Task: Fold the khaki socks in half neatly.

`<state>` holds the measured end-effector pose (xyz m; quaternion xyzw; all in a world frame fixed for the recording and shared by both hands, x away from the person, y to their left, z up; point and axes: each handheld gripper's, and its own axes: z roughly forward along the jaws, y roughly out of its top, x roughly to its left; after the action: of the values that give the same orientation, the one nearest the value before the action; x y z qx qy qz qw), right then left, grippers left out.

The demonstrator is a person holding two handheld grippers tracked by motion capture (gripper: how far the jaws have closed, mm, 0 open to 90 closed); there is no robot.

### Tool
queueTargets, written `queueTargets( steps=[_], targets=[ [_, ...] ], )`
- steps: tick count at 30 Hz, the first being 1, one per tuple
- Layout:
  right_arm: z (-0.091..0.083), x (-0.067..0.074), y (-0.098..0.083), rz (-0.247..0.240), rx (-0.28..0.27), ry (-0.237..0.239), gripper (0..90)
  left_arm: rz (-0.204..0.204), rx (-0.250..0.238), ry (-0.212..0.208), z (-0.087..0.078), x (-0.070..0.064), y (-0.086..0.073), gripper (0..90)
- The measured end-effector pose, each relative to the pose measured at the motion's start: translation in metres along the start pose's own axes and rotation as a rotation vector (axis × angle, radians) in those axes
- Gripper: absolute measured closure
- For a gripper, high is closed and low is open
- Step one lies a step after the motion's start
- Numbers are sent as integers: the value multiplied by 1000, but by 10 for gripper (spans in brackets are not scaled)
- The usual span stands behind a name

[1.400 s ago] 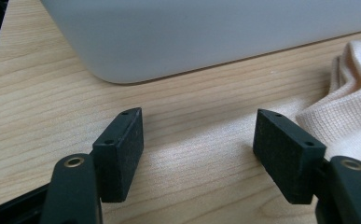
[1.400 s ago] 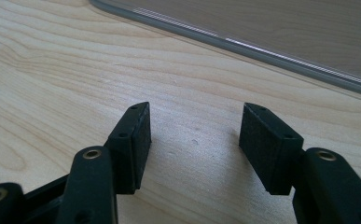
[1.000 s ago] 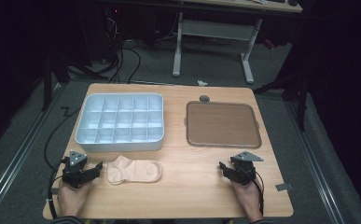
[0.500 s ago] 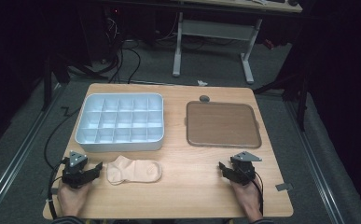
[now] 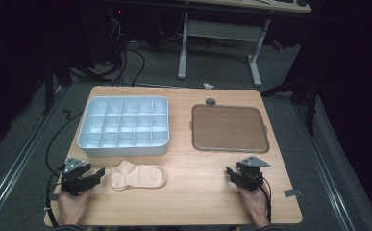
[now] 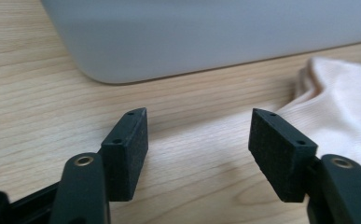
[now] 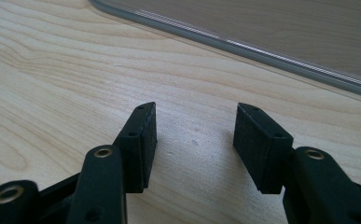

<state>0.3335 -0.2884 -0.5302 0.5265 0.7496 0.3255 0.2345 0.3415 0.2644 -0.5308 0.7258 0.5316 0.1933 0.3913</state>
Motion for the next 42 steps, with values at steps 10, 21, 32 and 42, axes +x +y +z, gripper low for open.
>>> queueTargets(
  steps=[10, 21, 32, 42],
  targets=[
    [-2, 5, 2, 0, 20, 24, 533, 43, 2, -99, -5, -21, 7, 388],
    [-5, 22, 11, -4, 2, 109, 552, 56, 61, -119, 5, -35, 3, 382],
    [0, 58, 25, -80, 2, 204, 557, 63, 85, -102, 8, -37, 1, 391],
    [9, 89, 31, -132, 5, 281, 557, 95, 96, -82, 11, -42, 3, 406]
  ],
)
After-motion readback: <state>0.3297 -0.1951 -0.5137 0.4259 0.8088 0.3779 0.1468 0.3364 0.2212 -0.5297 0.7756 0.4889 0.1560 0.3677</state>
